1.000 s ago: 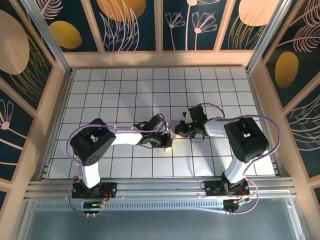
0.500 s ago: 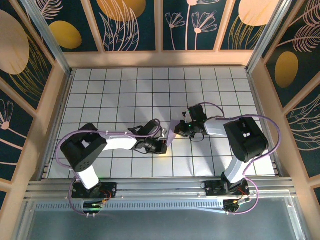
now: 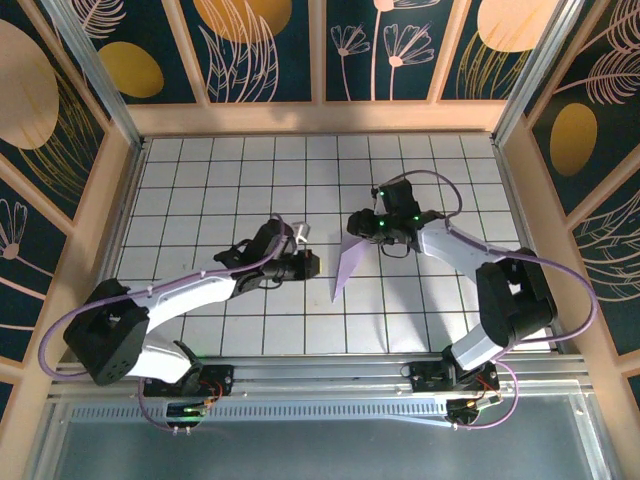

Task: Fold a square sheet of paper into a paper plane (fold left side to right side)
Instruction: Pick up the paper plane at the center of the table.

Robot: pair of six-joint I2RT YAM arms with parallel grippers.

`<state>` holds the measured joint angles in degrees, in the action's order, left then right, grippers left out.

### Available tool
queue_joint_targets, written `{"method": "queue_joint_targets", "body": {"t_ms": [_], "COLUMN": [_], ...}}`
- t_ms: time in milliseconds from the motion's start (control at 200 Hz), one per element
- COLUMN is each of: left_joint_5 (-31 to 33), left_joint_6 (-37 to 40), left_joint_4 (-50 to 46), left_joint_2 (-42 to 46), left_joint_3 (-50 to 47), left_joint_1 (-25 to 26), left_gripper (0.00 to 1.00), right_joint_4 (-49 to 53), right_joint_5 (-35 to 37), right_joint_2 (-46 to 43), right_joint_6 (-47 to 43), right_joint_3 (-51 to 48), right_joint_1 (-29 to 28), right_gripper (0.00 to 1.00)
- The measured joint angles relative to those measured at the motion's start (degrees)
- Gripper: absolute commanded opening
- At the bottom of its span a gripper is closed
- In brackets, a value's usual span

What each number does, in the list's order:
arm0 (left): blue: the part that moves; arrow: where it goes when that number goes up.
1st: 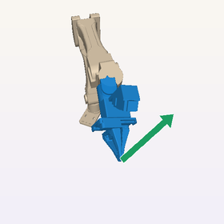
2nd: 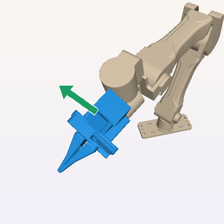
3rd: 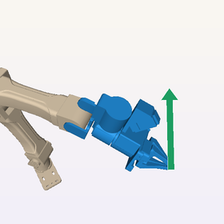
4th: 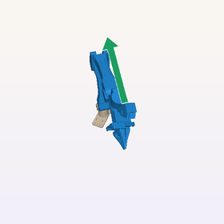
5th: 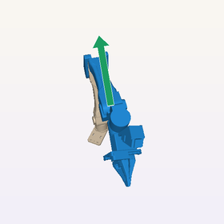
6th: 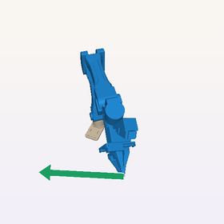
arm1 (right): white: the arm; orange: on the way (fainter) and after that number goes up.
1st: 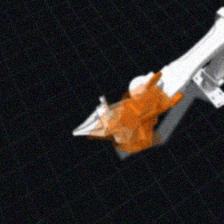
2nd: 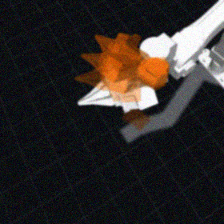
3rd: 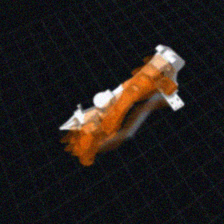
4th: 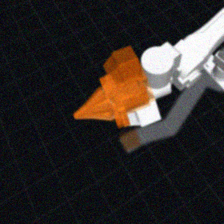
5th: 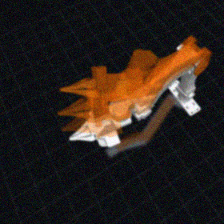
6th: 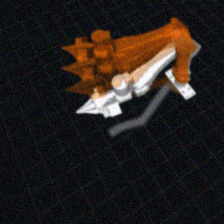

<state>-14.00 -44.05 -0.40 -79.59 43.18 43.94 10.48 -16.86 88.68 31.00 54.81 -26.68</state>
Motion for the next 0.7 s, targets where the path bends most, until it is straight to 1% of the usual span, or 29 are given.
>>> {"method": "queue_joint_targets", "body": {"t_ms": [40, 70, 130, 215, 300, 380, 501, 701], "left_joint_5": [2.82, 5.14, 9.68, 15.65, 20.46, 23.58, 25.81, 28.06], "left_joint_6": [-0.63, -1.03, -1.64, -2.93, -3.13, -3.15, -3.04, -2.64], "left_joint_4": [-0.02, -0.07, -0.09, 0.11, 0.17, 0.17, -0.09, -1.2], "left_joint_2": [0.81, 1.42, 2.6, 4.24, 5.31, 5.51, 5.51, 5.6], "left_joint_3": [-0.33, -0.46, -0.55, -0.57, -0.55, -0.52, -0.52, -0.57], "left_joint_1": [-0.61, -0.87, -1.09, -1.09, -1.11, -1.2, -1.25, -1.25], "left_gripper": [0.17, 0.22, 0.31, 0.39, 0.41, 0.42, 0.43, 0.44], "right_joint_4": [1.16, 2.21, 5.16, 11.3, 17.38, 22.58, 29.7, 39.58], "right_joint_5": [1.86, 3.21, 6.6, 12.68, 17.7, 21.38, 26.45, 32.46], "right_joint_2": [-0.28, -0.31, -0.22, 1.01, 4.66, 9.16, 16.55, 26.71], "right_joint_6": [0.9, 1.92, 4.55, 8.87, 13.27, 16.41, 20.17, 23.74], "right_joint_3": [0.26, 0.5, 1.27, 5.01, 11.87, 18.91, 27.21, 34.99], "right_joint_1": [-0.5, -1.11, -2.93, -6.49, -9.55, -11.08, -12.52, -15.96], "right_gripper": [0.48, 0.49, 0.55, 0.56, 0.56, 0.58, 0.59, 0.59]}}
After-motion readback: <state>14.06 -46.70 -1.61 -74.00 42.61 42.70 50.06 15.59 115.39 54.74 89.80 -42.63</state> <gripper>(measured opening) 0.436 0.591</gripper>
